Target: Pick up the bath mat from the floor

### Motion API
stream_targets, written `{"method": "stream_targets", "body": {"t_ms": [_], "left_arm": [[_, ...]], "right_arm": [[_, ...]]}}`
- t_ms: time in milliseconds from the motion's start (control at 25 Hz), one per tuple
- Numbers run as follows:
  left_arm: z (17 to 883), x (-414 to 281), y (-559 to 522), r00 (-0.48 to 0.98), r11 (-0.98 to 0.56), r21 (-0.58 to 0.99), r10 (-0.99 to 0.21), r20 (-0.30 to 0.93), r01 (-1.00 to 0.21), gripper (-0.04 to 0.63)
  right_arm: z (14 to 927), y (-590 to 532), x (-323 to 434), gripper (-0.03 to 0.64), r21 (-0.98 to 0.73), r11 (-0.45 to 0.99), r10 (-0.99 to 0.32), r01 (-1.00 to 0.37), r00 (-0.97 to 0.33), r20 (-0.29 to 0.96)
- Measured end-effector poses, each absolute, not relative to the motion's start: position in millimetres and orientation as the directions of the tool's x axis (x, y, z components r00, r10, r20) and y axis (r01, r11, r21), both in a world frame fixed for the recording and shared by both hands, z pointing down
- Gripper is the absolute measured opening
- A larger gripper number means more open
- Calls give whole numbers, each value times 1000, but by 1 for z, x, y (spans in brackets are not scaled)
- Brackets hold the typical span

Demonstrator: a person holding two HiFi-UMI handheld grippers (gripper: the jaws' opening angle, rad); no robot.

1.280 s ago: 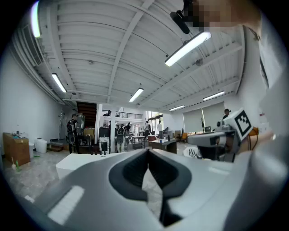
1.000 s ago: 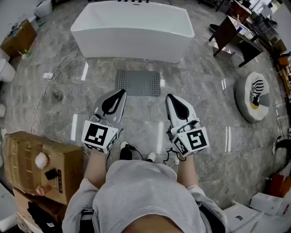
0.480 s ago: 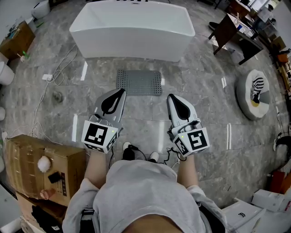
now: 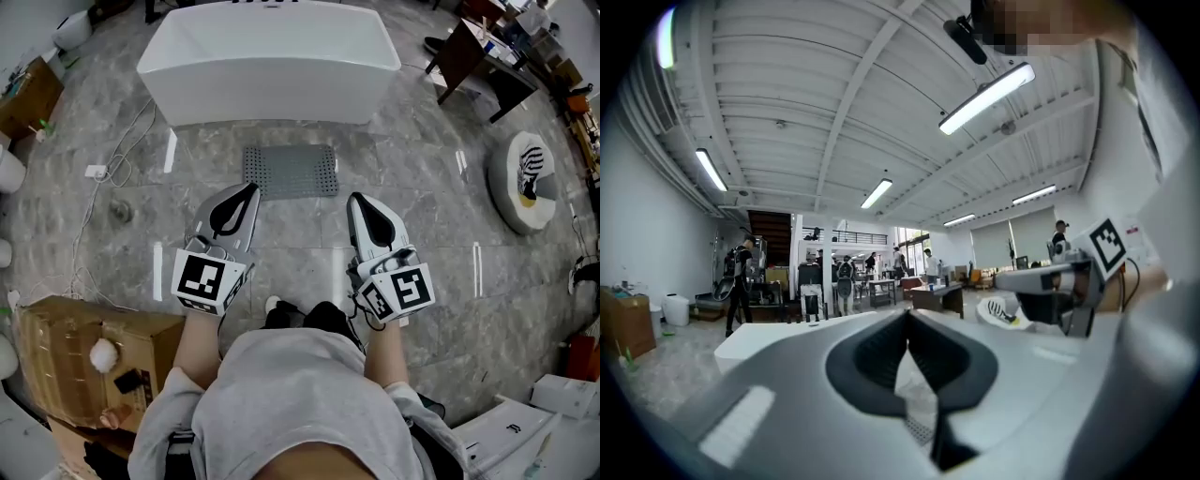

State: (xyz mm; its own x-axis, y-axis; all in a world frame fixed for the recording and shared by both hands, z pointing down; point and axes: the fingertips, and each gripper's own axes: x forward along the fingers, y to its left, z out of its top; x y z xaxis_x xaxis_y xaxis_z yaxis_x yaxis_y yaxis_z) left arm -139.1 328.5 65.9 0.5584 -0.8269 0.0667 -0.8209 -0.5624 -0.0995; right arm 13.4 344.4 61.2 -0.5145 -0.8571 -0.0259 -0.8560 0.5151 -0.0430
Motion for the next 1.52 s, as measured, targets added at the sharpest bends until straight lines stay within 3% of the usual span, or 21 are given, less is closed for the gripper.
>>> {"method": "stream_targets", "body": {"t_ms": [400,1520], "left_arm": [[69,-140,288,556,-559,-78,-829,59,-826,0],[77,-45,141,365,-368,-52,-929,53,-929,0]], "right_arm": [[64,311,24,-3,-32,489,-873,-872,-488,-11],[72,131,139,-3,-20,634,-773,-773,-634,5]]}}
